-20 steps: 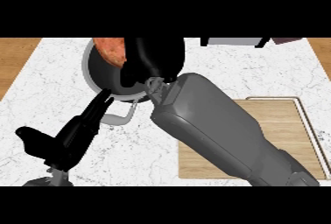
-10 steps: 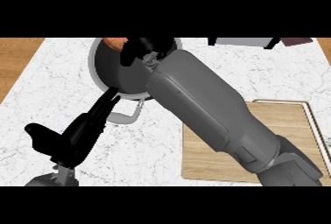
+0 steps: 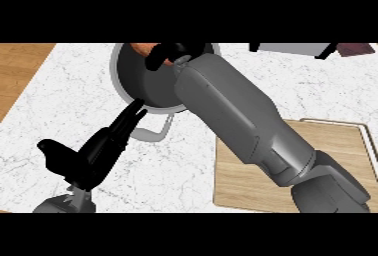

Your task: Pick the sweet potato from the tray and place it in the pot

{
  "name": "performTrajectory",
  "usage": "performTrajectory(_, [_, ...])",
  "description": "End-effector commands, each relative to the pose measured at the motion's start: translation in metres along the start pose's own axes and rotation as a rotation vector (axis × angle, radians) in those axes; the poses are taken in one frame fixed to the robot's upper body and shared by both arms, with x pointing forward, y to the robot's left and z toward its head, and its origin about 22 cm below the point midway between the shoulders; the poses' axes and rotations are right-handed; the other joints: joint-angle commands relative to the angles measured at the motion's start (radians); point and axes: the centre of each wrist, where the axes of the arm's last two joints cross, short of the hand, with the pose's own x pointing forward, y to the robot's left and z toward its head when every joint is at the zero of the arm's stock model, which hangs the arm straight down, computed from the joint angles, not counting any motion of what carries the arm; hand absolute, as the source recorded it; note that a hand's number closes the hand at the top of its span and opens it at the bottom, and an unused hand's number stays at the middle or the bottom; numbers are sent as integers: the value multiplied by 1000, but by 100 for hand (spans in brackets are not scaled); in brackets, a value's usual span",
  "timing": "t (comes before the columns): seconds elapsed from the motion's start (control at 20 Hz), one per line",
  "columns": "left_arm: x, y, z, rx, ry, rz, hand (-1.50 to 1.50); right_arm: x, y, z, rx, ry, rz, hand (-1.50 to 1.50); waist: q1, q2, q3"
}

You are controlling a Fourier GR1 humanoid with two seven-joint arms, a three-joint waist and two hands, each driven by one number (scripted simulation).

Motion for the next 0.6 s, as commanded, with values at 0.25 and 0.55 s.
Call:
performTrajectory(0.25, [-12,-6,-2,-48,74,14,0,-32,4,-5,-33,64,-342,-150,35,23,-3])
performTrajectory(0.55, [-13,-11,-8,-58,94,17,0,-33,2,-7,-95,19,-464,-150,37,24,-3])
